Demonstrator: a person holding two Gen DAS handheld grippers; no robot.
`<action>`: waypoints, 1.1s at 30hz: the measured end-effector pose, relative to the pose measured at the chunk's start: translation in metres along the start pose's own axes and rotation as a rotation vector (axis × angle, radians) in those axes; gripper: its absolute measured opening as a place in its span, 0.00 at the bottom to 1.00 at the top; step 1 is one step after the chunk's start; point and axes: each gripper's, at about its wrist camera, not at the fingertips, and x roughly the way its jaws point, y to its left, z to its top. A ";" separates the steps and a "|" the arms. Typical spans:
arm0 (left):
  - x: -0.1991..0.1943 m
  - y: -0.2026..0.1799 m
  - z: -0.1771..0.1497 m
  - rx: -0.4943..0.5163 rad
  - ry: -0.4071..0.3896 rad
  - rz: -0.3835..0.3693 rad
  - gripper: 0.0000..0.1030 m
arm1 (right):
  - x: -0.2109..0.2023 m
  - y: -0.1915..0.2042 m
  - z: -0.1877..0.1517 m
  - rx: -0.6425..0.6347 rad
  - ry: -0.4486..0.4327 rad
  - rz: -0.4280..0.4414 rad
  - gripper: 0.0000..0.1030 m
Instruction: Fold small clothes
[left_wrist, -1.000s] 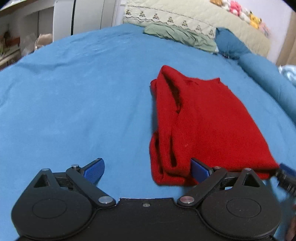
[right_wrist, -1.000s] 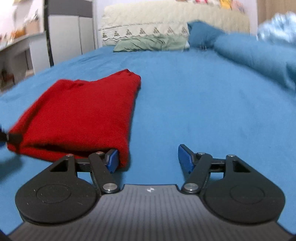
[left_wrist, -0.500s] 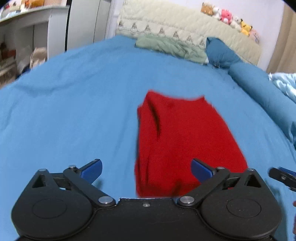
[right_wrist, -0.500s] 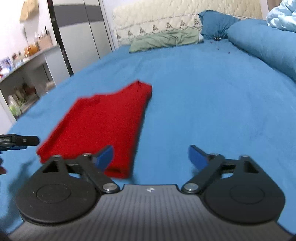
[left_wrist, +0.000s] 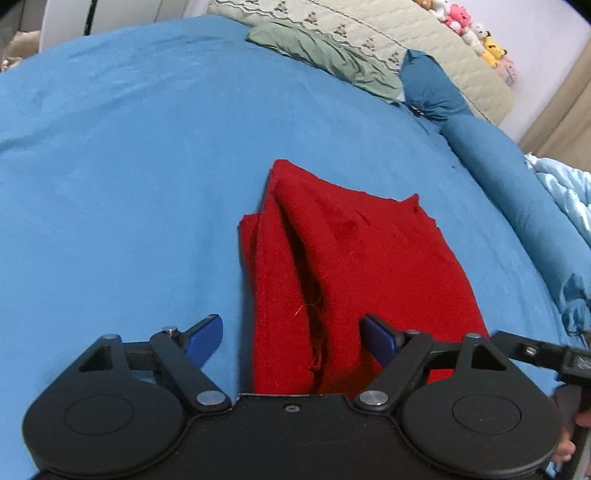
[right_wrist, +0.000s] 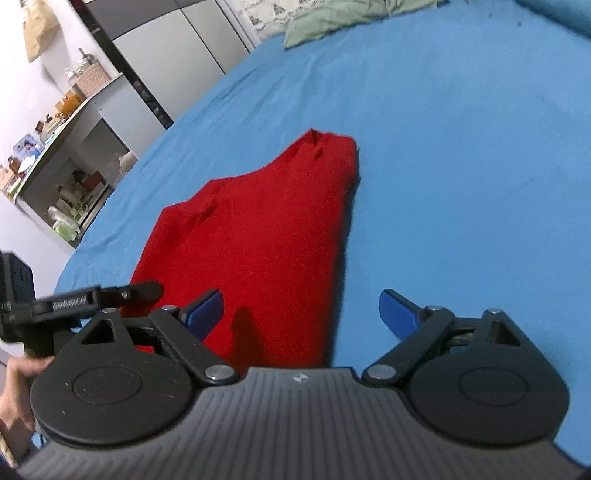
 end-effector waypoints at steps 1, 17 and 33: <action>0.001 0.000 0.001 -0.002 -0.001 -0.011 0.75 | 0.008 -0.002 0.001 0.023 0.011 0.011 1.00; -0.062 -0.089 -0.009 0.140 -0.017 -0.033 0.26 | -0.074 0.037 0.001 -0.062 -0.068 0.038 0.37; -0.091 -0.206 -0.183 0.358 0.026 -0.008 0.28 | -0.208 -0.073 -0.142 0.019 -0.007 -0.111 0.39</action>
